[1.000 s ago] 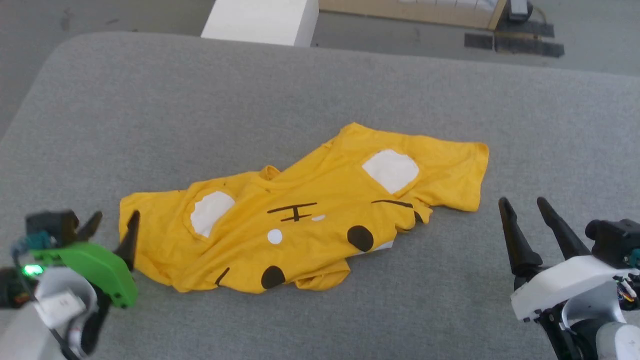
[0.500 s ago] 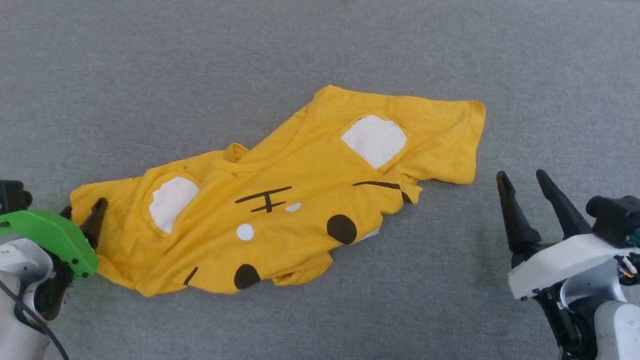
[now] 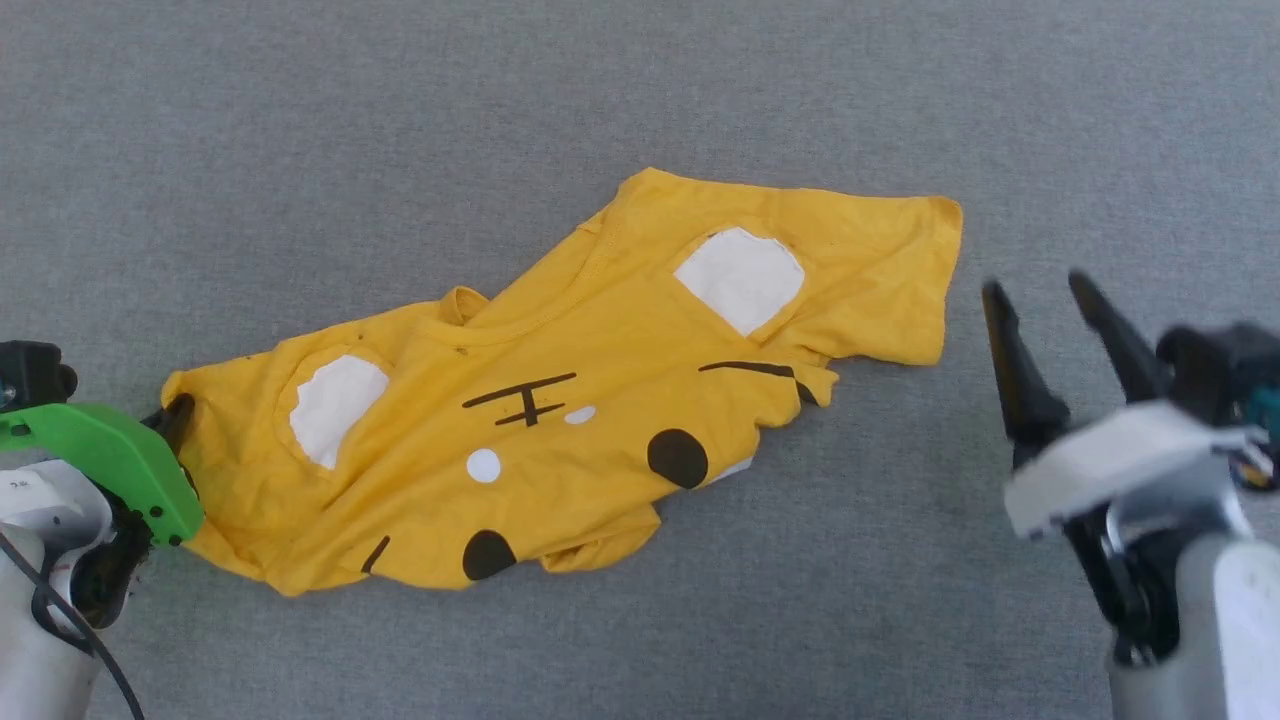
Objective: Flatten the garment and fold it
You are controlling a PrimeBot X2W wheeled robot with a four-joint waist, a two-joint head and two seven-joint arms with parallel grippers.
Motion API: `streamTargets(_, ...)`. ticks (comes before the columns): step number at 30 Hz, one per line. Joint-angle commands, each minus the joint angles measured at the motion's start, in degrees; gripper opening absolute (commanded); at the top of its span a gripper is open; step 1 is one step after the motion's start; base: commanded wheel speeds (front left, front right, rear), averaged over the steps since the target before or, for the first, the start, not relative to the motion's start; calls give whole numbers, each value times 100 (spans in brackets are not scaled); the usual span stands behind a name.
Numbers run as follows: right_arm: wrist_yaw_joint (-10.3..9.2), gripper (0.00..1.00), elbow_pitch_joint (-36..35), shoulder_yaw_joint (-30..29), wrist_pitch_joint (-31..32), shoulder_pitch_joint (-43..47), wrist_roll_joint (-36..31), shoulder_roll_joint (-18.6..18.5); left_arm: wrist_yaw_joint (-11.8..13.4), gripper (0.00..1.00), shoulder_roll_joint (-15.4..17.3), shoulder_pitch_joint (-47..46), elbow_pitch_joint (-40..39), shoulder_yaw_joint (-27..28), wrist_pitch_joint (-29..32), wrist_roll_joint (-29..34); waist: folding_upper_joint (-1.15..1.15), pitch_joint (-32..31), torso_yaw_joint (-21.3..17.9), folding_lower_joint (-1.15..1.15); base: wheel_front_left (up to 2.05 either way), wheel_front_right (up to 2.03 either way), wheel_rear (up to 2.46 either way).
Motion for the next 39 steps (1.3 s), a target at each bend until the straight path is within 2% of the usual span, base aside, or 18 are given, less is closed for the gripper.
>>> streamTargets(1,-8,100,64,23,47,-323,-126,-2,36,0,-89,91,39,-75,14,23,0,-3,26,-1,0,0,0)
streamTargets(5,-8,100,702,-15,406,-1175,-360,-2,60,0,-97,43,-33,-116,-14,76,0,38,102,-1,0,0,0)
streamTargets(12,-8,100,2225,-237,1819,-2375,-603,-2,79,0,-207,-88,-140,-192,-116,138,0,122,305,-1,0,0,0)
streamTargets(17,-8,100,2873,-395,2717,-2900,-702,-2,60,0,-276,-166,-178,-260,-162,171,0,209,409,-1,0,0,0)
streamTargets(22,-8,100,3181,-454,3468,-3120,-902,-2,35,0,-319,-211,-170,-306,-211,188,0,247,468,-1,0,0,0)
streamTargets(23,-8,46,3225,-441,3693,-3125,-943,-2,30,0,-328,-213,-163,-316,-216,188,0,248,475,-1,0,0,0)
streamTargets(24,-8,35,3233,-401,3862,-3121,-978,-2,27,0,-332,-213,-157,-321,-219,185,0,248,477,-1,0,0,0)
streamTargets(25,-8,7,3223,-361,4004,-3116,-1005,-2,24,0,-333,-211,-152,-324,-222,183,0,248,476,-1,0,0,0)
streamTargets(26,-8,0,3202,-311,4179,-3098,-1028,-2,21,0,-331,-204,-144,-327,-225,179,0,244,471,-1,0,0,0)
streamTargets(30,-8,0,2963,-193,4454,-3063,-1110,-2,-16,0,-268,-185,-140,-355,-266,228,0,216,436,-1,0,0,0)
streamTargets(35,-8,0,2659,-85,4226,-3234,-1169,-10,-18,0,-92,-350,-251,-296,-671,496,0,137,371,-1,0,0,0)
streamTargets(39,-8,0,2486,-24,3911,-3589,-1242,-195,-46,0,95,-724,-447,-224,-1041,775,0,77,322,-1,0,0,0)
